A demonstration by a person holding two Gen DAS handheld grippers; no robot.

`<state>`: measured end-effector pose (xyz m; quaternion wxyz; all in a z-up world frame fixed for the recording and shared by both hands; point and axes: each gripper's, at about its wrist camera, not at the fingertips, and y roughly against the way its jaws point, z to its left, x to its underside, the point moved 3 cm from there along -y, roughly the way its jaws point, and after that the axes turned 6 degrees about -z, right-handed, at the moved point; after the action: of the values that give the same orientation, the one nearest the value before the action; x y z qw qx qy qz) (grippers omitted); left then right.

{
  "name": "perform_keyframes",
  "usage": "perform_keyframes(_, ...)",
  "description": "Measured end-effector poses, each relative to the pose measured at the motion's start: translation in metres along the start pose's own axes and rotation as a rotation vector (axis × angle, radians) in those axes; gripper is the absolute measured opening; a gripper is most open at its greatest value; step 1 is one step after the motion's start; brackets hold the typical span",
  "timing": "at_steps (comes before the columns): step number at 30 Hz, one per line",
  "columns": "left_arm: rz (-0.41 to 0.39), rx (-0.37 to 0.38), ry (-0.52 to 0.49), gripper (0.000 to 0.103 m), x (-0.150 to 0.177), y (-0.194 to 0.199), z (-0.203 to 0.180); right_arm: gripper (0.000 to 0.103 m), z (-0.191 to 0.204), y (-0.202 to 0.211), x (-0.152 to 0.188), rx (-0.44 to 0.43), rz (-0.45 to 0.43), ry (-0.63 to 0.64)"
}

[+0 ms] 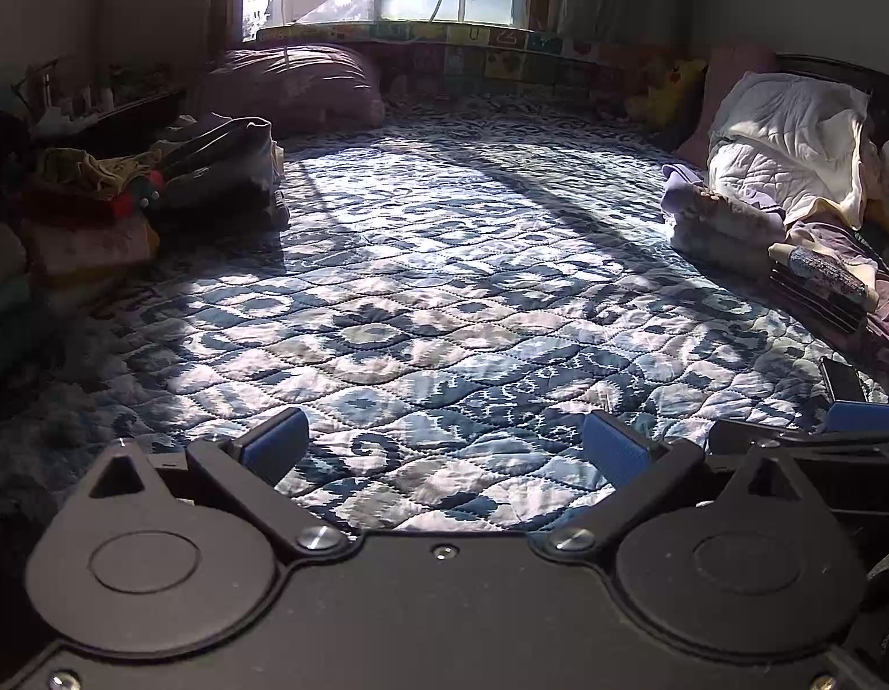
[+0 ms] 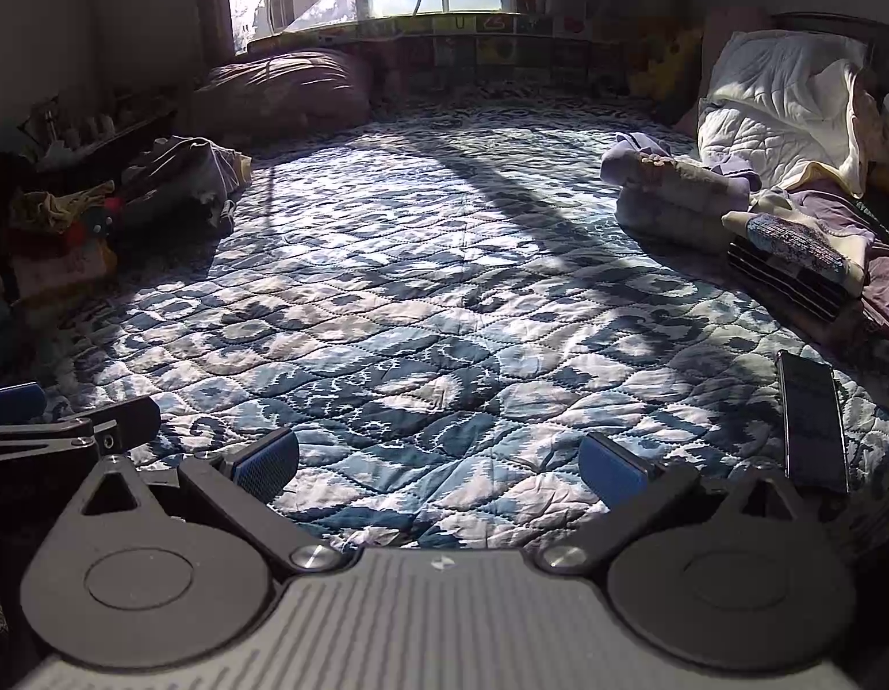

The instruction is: Fold clothes

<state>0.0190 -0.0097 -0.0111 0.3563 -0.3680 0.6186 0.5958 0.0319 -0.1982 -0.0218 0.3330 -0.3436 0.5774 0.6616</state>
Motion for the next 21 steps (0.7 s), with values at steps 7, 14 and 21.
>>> perform_keyframes(7,-0.002,0.001,0.000,0.102,0.0002,0.0003,-0.0010,0.103,0.0004,0.0016,0.0004,0.000,-0.003,0.001)
perform_keyframes(14,-0.001,0.003,0.001,0.102,-0.0002,0.0006,0.0000,0.103,-0.0005,0.0023,0.0000,0.003,-0.003,0.001)
perform_keyframes(21,0.005,0.003,0.001,0.102,0.0000,-0.0009,0.0006,0.103,0.0003,0.0007,-0.0004,0.007,-0.001,0.000)
